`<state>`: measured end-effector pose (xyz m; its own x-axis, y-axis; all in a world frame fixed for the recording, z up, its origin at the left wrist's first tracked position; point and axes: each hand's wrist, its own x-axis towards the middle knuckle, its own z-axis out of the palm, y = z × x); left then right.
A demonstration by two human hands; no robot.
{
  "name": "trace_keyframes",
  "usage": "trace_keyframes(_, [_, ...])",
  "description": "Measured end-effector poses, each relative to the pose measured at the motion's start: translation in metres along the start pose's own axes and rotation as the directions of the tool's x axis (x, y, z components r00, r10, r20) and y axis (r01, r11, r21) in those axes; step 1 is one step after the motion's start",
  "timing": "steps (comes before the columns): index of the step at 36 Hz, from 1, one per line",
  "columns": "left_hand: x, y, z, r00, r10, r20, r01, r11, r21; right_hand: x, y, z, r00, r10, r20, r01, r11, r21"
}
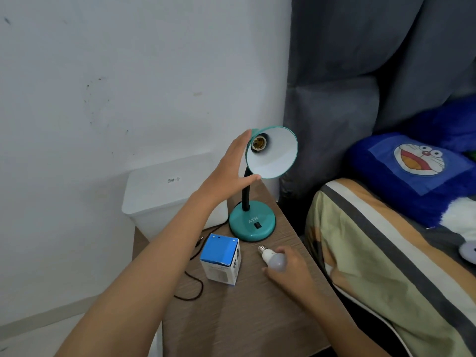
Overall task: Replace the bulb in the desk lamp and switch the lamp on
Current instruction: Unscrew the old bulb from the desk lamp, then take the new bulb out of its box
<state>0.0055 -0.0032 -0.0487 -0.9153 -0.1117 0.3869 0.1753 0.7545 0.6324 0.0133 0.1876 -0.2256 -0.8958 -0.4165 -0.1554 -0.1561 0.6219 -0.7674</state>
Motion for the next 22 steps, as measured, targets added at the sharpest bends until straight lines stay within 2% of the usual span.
trace_keyframes(3, [-0.017,-0.002,-0.008,0.997,-0.036,-0.067,0.034,0.999,-0.025,-0.002,-0.005,-0.009,0.998,-0.068,0.007,0.068,0.998,-0.016])
trace_keyframes(5, [-0.038,-0.007,-0.01,0.99,-0.112,-0.082,0.106,0.991,-0.076,-0.003,-0.014,-0.016,0.989,-0.146,0.005,0.146,0.989,-0.038])
trace_keyframes(7, [-0.065,-0.016,-0.012,0.978,-0.21,-0.008,0.207,0.971,-0.121,-0.003,-0.026,-0.02,0.973,-0.229,-0.023,0.228,0.973,-0.041])
trace_keyframes(10, [-0.11,-0.042,-0.013,0.923,-0.331,0.197,0.354,0.93,-0.094,-0.001,-0.045,-0.019,0.944,-0.328,-0.03,0.327,0.945,-0.03])
trace_keyframes(12, [-0.134,-0.057,-0.013,0.857,-0.413,0.308,0.446,0.894,-0.044,0.0,-0.058,-0.015,0.931,-0.364,0.02,0.364,0.931,0.016])
trace_keyframes(14, [-0.152,-0.067,-0.01,0.803,-0.477,0.358,0.511,0.86,0.0,0.0,-0.07,-0.009,0.911,-0.4,0.098,0.4,0.916,0.023])
trace_keyframes(18, [-0.169,-0.08,-0.001,0.771,-0.535,0.345,0.561,0.827,0.028,0.002,-0.086,0.003,0.865,-0.437,0.245,0.453,0.891,-0.011])
trace_keyframes(22, [-0.169,-0.084,0.008,0.782,-0.524,0.338,0.564,0.825,-0.028,0.004,-0.092,0.011,0.834,-0.468,0.293,0.508,0.858,-0.075])
